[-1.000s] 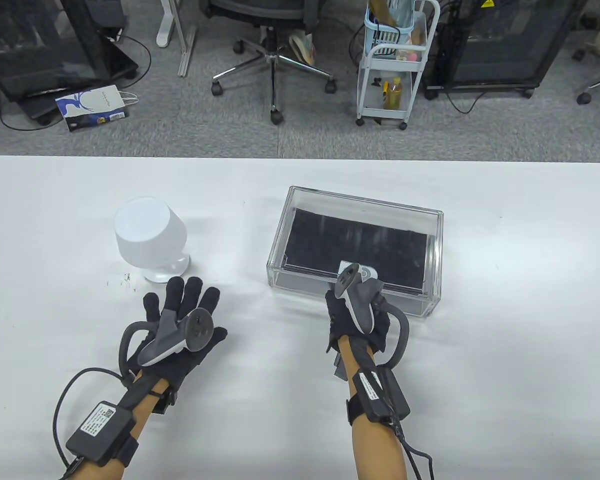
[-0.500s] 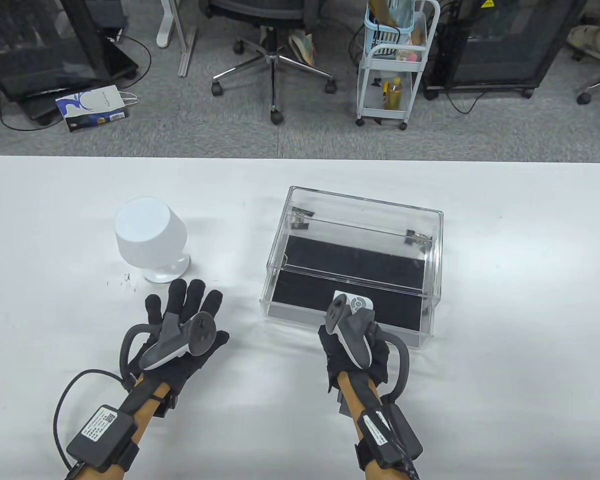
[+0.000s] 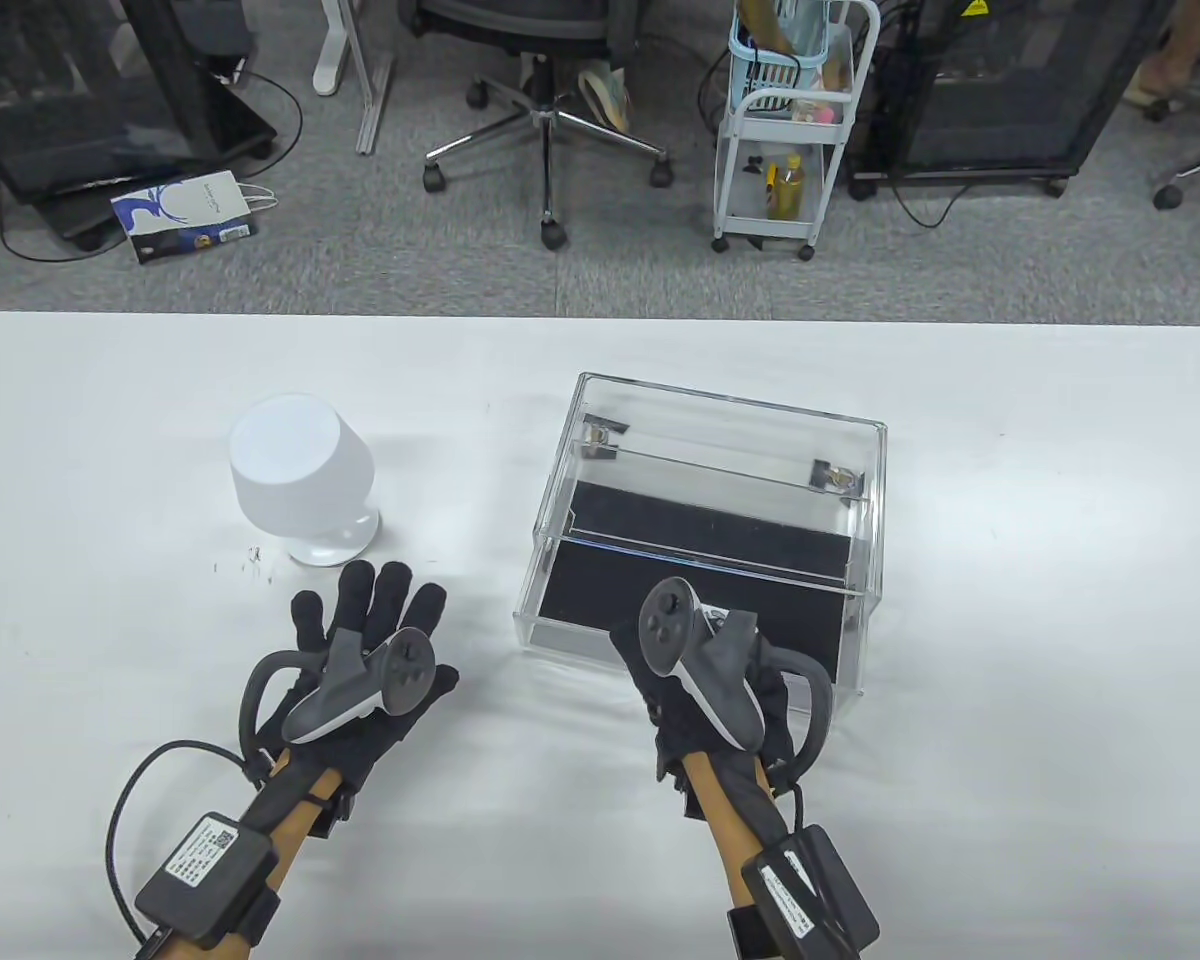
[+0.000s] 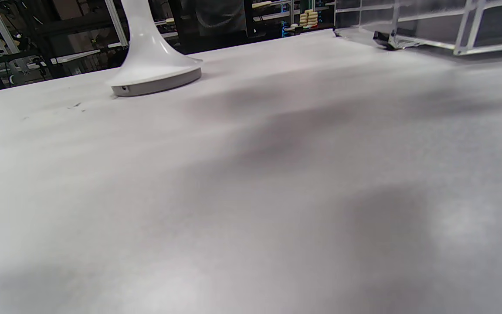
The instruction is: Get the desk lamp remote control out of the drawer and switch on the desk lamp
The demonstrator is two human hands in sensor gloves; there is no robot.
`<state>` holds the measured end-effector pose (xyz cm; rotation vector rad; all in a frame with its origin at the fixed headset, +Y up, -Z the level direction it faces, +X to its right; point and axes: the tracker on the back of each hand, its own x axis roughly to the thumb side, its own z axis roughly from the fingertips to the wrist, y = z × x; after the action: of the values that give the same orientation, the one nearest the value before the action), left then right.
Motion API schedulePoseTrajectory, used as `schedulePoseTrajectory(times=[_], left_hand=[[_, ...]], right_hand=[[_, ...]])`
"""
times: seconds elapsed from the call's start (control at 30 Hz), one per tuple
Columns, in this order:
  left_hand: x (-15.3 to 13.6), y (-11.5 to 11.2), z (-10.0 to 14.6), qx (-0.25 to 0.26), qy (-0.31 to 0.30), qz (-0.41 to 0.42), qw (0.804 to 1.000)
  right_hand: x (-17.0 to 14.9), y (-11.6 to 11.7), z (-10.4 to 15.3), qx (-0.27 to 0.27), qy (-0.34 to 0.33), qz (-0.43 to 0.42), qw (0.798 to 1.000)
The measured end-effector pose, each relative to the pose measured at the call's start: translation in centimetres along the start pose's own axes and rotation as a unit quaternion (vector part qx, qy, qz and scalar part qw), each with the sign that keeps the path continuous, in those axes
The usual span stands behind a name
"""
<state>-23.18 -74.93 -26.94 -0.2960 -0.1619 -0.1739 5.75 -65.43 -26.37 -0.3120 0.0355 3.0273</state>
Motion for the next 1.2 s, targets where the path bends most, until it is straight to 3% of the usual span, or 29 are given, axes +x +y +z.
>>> schedulePoseTrajectory(times=[0.13, 0.33, 0.5, 0.73, 0.9, 1.2], left_hand=[[-0.3, -0.2, -0.2, -0.002, 0.003, 0.004, 1.000], [-1.0, -0.8, -0.7, -0.013, 0.011, 0.010, 1.000], [-1.2, -1.1, -1.0, -0.019, 0.013, 0.015, 1.000], [-1.2, -1.3, -1.2, -0.025, 0.011, 0.021, 0.999], [-1.1, -1.4, -1.0, -0.030, 0.010, 0.019, 0.999], [-1.1, -1.4, -0.8, -0.026, 0.013, 0.017, 0.999]], right_hand=[[-0.1, 0.8, -2.6, 0.074, 0.008, 0.022, 0.997], [-1.0, 3.9, -6.7, 0.175, 0.059, 0.041, 0.982], [-1.1, 6.2, -8.3, 0.215, 0.094, 0.082, 0.969], [-1.2, 7.3, -8.9, 0.195, 0.098, 0.103, 0.970], [-2.3, 7.2, -8.5, 0.181, 0.095, 0.051, 0.978], [-3.6, 2.9, -4.8, 0.090, 0.028, -0.092, 0.991]])
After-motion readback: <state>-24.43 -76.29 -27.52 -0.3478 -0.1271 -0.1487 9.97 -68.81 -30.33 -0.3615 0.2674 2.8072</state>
